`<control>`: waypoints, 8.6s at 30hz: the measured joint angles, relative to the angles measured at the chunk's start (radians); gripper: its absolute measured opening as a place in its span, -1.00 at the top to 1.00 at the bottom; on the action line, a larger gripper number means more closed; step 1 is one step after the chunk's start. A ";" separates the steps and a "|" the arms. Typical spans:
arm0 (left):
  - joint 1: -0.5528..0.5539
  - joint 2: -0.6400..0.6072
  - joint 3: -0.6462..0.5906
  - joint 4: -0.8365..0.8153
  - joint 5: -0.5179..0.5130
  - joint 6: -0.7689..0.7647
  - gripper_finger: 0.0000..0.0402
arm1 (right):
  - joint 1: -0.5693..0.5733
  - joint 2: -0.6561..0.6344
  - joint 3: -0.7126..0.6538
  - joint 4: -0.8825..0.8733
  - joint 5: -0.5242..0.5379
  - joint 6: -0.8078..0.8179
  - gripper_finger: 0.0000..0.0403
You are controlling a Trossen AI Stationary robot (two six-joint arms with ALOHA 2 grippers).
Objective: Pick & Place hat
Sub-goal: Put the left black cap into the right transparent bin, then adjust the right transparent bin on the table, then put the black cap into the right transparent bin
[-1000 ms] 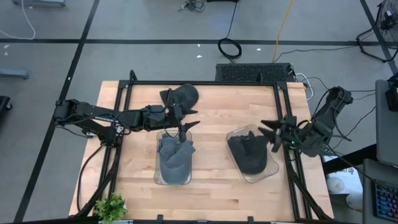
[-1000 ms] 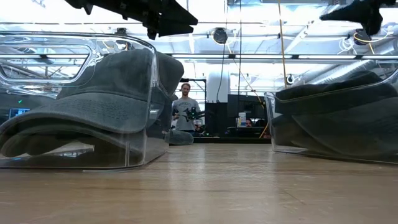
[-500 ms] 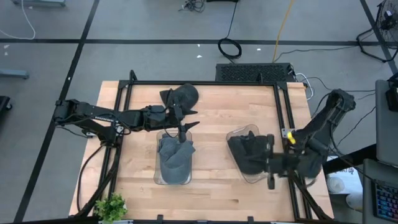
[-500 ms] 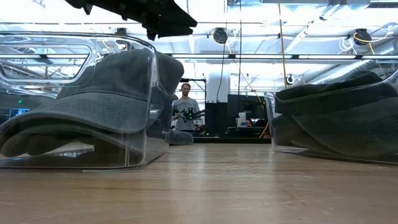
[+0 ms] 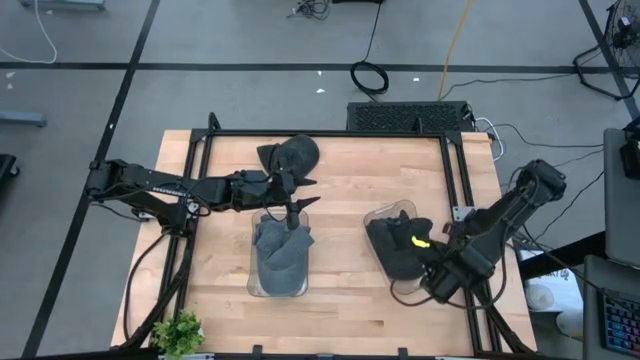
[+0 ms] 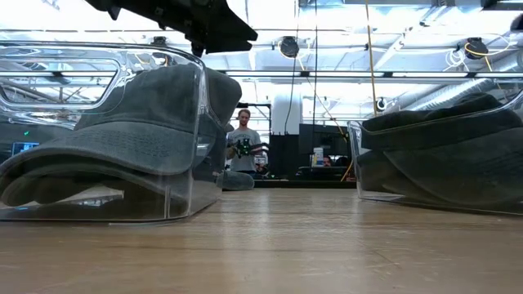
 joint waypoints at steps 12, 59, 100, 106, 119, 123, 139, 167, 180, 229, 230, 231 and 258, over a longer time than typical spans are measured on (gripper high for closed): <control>0.004 0.000 0.000 0.001 0.000 0.015 -0.06 | -0.135 -0.035 -0.299 0.160 0.129 -0.013 1.00; 0.002 0.000 0.000 -0.026 0.002 -0.003 -0.06 | -0.286 0.105 -0.207 0.683 0.069 -0.339 1.00; 0.002 0.000 -0.001 -0.055 0.004 -0.027 -0.06 | -0.127 -0.157 -0.211 0.688 -0.551 -0.011 1.00; 0.002 0.000 -0.001 -0.055 0.004 -0.026 -0.06 | -0.141 -0.155 -0.209 0.929 -0.382 -0.346 1.00; 0.005 0.000 -0.001 -0.041 0.000 0.000 -0.06 | -0.546 -0.135 -0.209 0.672 -0.063 -0.799 1.00; 0.005 0.000 -0.001 -0.042 0.000 0.001 -0.06 | -0.675 -0.099 -0.209 0.657 -0.147 -0.902 1.00; 0.002 0.000 -0.001 -0.061 0.001 -0.004 -0.06 | -0.780 -0.022 -0.209 0.636 0.227 -0.614 1.00; 0.005 0.000 -0.001 -0.061 0.001 -0.007 -0.06 | -0.685 0.221 -0.042 1.047 -0.173 -1.266 1.00; 0.002 0.000 -0.001 -0.087 0.001 -0.015 -0.06 | -0.813 0.338 0.119 0.646 0.107 -1.194 1.00; 0.001 0.000 0.000 -0.120 0.000 -0.063 -0.06 | -0.665 -0.306 -0.457 0.453 -0.170 -0.451 1.00; 0.001 0.000 0.000 -0.122 0.000 -0.067 -0.06 | -0.666 -0.312 -0.456 0.417 -0.148 -0.435 1.00; 0.001 0.000 0.000 -0.125 0.000 -0.075 -0.06 | -0.667 -0.317 -0.454 0.384 -0.127 -0.416 1.00; 0.395 -0.002 0.026 -0.671 0.022 -0.484 -0.14 | -0.626 -0.657 -0.429 0.747 0.149 -0.785 1.00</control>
